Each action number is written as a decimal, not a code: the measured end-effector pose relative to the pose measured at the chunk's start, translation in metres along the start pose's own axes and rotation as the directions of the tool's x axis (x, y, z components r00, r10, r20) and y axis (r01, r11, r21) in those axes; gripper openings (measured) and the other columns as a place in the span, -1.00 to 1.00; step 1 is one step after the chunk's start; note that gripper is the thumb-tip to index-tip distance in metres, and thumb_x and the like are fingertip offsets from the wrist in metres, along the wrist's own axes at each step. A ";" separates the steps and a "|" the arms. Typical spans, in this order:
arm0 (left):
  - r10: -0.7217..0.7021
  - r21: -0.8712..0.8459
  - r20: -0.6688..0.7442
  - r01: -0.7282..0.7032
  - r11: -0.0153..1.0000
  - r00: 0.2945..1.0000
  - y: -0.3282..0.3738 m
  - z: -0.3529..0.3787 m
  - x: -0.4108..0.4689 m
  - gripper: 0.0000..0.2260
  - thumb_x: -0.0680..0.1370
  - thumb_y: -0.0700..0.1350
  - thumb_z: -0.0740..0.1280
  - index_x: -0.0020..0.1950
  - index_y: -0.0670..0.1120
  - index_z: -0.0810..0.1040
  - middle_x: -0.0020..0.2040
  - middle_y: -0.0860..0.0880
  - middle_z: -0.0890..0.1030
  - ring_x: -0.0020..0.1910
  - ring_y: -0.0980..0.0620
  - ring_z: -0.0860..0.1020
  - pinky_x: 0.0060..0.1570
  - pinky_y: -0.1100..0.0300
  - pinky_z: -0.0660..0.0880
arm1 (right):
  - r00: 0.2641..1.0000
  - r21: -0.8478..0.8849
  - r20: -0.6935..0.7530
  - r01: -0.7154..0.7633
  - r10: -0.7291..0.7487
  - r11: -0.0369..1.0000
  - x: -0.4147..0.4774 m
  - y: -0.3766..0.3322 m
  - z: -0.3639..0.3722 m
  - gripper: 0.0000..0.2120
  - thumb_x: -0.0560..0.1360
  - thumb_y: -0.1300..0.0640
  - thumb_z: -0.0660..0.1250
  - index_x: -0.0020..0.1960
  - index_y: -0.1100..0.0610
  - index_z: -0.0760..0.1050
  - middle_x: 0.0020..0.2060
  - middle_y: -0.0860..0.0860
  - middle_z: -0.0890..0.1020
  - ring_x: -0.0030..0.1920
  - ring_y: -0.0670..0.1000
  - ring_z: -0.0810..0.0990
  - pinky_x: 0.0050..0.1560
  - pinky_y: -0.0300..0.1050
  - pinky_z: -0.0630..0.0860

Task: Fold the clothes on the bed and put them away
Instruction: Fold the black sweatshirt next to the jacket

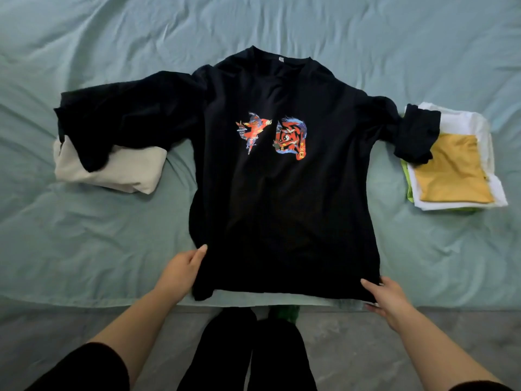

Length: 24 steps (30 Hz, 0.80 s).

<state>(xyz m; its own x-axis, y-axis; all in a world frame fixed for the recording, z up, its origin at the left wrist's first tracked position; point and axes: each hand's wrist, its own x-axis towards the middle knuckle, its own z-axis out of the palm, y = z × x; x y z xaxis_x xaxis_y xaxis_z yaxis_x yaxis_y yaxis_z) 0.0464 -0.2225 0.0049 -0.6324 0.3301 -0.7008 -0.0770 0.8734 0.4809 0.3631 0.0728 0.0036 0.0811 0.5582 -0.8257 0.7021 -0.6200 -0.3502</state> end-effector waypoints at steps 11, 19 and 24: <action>-0.247 -0.118 0.022 0.248 0.961 0.969 -0.026 0.051 0.019 -0.74 0.48 0.04 0.44 -0.08 -0.15 0.55 -0.10 -0.15 0.63 0.02 -0.16 0.60 0.04 0.05 0.48 | 0.999 0.024 -0.033 0.015 -0.015 1.000 0.020 0.023 0.028 -0.70 0.57 0.15 0.31 0.29 0.11 0.41 0.14 0.08 0.53 0.10 0.11 0.50 0.07 0.02 0.46; -0.294 -0.343 -0.306 0.183 0.921 0.905 -0.057 0.029 -0.032 -0.72 0.55 -0.11 0.38 0.14 -0.28 0.52 0.02 -0.23 0.61 0.04 -0.20 0.59 0.07 -0.06 0.50 | 0.997 0.155 -0.041 0.076 -0.070 0.985 0.006 0.041 -0.008 -0.59 0.54 0.12 0.35 0.34 0.21 0.43 0.23 0.15 0.56 0.15 0.16 0.56 0.02 0.04 0.52; -0.304 -0.373 -0.335 0.170 0.912 0.892 -0.089 0.030 -0.031 -0.74 0.53 -0.13 0.41 0.09 -0.30 0.60 0.01 -0.29 0.65 0.03 -0.23 0.62 0.09 -0.06 0.52 | 0.990 0.543 0.134 -0.101 0.032 0.833 0.016 0.058 0.007 -0.55 0.56 0.12 0.32 0.41 0.17 0.36 0.34 0.12 0.49 0.32 0.12 0.46 0.13 -0.05 0.46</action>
<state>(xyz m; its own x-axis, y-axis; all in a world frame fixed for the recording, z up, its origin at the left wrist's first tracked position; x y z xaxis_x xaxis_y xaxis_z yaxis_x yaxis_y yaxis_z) 0.0961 -0.3002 -0.0320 -0.7988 -0.0904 -0.5948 -0.4656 0.7190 0.5160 0.3998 0.0419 -0.0335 0.0083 0.4588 -0.8885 0.1927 -0.8726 -0.4488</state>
